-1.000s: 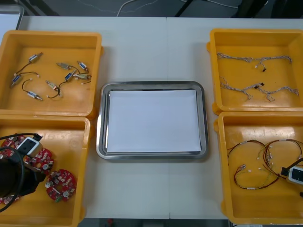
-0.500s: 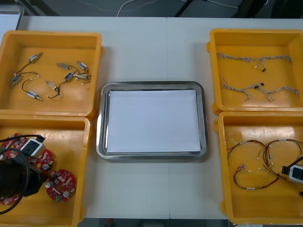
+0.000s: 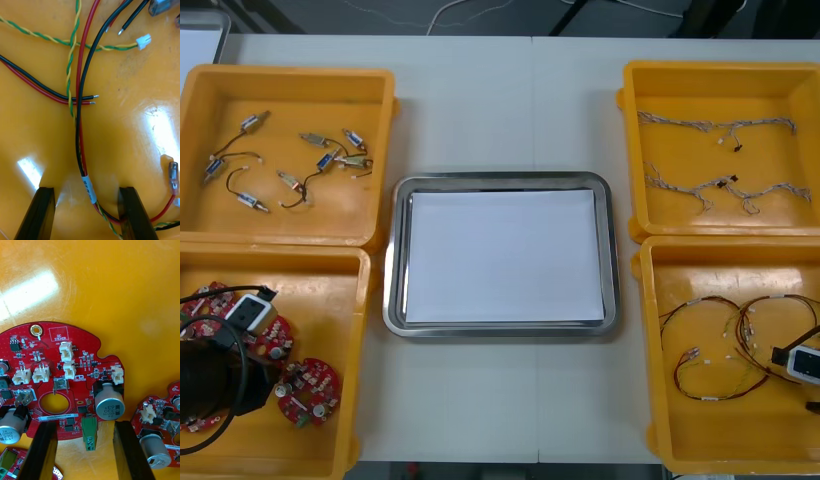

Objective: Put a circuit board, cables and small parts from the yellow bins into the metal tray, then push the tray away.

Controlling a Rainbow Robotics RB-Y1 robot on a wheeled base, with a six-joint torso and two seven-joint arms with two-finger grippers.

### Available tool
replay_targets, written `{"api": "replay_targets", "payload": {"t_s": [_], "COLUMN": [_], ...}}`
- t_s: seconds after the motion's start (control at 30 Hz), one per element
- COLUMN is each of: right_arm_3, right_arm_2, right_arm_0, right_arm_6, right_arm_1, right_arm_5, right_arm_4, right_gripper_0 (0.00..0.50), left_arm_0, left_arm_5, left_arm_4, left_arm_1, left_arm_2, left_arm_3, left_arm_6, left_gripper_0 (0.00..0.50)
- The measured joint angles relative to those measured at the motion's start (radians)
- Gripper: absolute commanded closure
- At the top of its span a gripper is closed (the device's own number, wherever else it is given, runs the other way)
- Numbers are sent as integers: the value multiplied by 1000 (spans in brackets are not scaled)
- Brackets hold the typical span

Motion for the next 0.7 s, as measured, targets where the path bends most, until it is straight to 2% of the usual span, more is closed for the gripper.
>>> {"api": "replay_targets", "payload": {"t_s": [0.03,0.07,0.13,0.2,0.3,0.33,0.37,0.4,0.43,0.47,0.57,0.7], "right_arm_3": [0,0,0,0,0,0,0,0,0,0,0,-3], "right_arm_2": [0,1,1,1,2,2,2,2,2,2,2,1], "right_arm_0": [-1,-2,-4,-5,-6,-6,-6,-7,-8,-8,-14,-49], "right_arm_6": [0,0,0,0,0,0,0,0,0,0,0,0], "right_arm_1": [0,0,0,0,0,0,0,0,0,0,0,0], "right_arm_5": [-1,-4,-5,-5,-5,-5,-5,-5,-4,-4,9,89], "right_arm_4": [-1,-3,-4,-4,-6,-6,-6,-6,-6,-7,-8,-33], "right_gripper_0": [382,439,500,500,500,500,500,500,500,500,500,500], "left_arm_0": [0,0,0,0,0,0,0,0,0,0,0,0], "left_arm_5": [0,0,-5,-16,-27,-29,-30,-31,-31,-31,-31,-31], "left_arm_4": [-2,-3,-7,-12,-17,-18,-19,-20,-21,-22,-24,-25], "left_arm_1": [0,0,0,0,0,0,0,0,0,0,0,0], "left_arm_2": [0,0,-1,-5,-12,-13,-14,-14,-14,-14,-14,-14], "left_arm_3": [0,0,1,4,10,12,12,13,13,13,14,14], "left_arm_6": [0,0,0,0,0,0,0,0,0,0,0,0], "left_gripper_0": [124,125,135,160,226,272,351,392,462,500,500,500]}}
